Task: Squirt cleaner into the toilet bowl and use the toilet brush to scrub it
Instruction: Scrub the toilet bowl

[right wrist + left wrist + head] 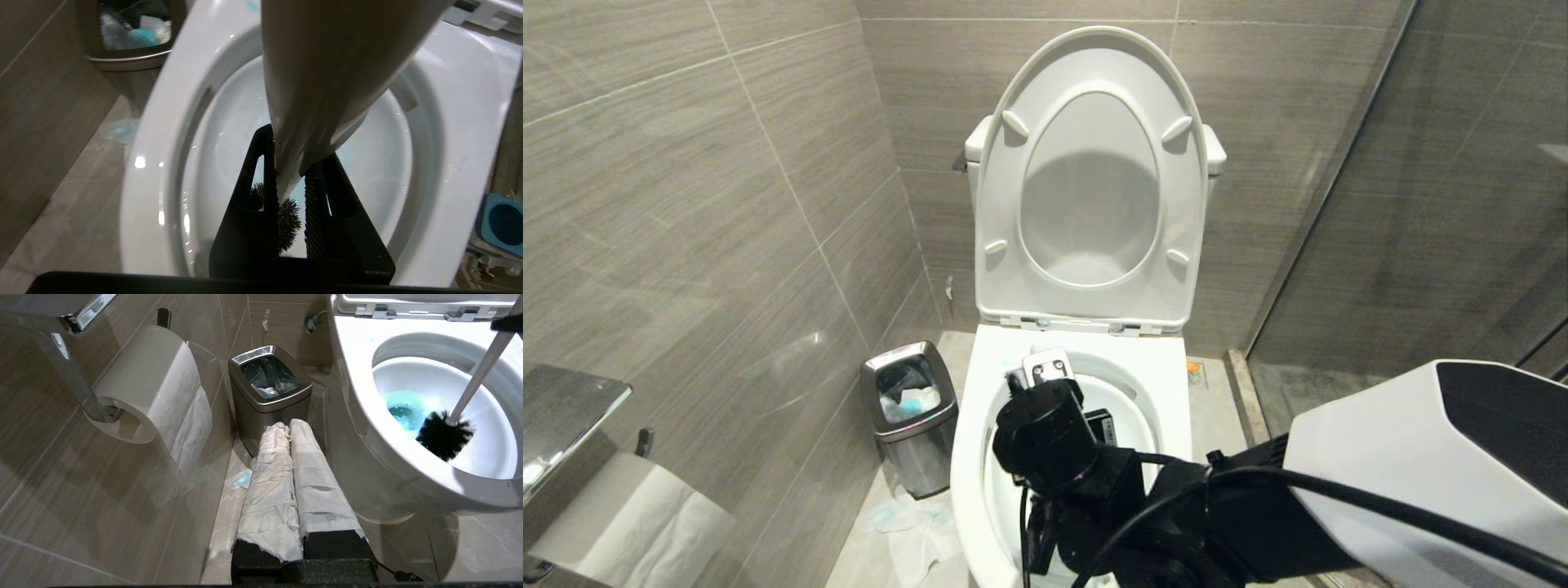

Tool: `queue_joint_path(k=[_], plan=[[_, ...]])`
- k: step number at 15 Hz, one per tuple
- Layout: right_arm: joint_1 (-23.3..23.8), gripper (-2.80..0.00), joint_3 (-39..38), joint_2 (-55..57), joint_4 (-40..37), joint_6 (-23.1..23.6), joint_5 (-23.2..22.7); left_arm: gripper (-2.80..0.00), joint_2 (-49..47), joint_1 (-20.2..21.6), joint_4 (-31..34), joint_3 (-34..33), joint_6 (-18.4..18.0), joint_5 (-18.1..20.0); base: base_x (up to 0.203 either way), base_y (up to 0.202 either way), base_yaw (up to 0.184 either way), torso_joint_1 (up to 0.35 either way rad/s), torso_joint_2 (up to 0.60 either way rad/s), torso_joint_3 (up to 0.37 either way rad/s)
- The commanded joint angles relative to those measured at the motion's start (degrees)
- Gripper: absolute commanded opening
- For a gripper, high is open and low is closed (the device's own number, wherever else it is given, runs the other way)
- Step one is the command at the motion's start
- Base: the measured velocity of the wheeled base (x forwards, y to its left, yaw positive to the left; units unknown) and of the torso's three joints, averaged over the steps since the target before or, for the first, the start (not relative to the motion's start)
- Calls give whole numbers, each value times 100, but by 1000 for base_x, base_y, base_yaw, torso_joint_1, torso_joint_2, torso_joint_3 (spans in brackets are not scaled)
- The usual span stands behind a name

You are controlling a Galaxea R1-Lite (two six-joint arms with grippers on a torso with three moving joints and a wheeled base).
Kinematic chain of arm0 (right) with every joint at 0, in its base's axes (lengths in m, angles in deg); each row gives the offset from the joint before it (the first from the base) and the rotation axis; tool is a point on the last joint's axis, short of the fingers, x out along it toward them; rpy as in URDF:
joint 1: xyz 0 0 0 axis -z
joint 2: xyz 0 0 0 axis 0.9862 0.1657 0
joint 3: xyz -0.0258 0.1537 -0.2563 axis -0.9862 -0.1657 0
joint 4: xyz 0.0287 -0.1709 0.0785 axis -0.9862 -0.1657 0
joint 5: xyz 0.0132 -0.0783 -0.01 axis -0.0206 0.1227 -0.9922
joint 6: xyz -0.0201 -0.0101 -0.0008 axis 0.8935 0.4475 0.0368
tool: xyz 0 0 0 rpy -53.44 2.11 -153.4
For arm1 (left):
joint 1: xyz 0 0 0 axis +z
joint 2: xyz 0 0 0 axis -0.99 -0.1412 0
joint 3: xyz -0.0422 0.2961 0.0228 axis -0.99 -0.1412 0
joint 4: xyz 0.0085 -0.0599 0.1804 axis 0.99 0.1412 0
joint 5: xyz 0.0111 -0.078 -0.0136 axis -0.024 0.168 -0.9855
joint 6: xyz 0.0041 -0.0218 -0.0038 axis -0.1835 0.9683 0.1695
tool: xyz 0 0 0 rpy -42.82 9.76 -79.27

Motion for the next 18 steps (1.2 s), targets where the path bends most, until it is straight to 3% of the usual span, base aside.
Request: queue_joint_path(k=[1, 5, 9, 14, 18], plan=[[-198, -280, 75, 104, 12, -5, 26, -280, -8, 1, 2, -1, -2, 0, 0, 0, 0, 0, 0, 0], [-155, -280, 811, 541, -3, 13, 5, -280, -8, 1, 2, -1, -2, 0, 0, 0, 0, 0, 0, 0], [213, -280, 2007, 1243, -57, 296, -24, -280, -8, 1, 2, -1, 4, 0, 0, 0, 0, 0, 0, 0], [672, -280, 3483, 1936, -658, 404, -36, -280, -8, 1, 2, -1, -5, 0, 0, 0, 0, 0, 0, 0], [1042, -280, 4127, 2225, -1017, 539, -50, -280, -8, 1, 2, -1, 1, 0, 0, 0, 0, 0, 0, 0]])
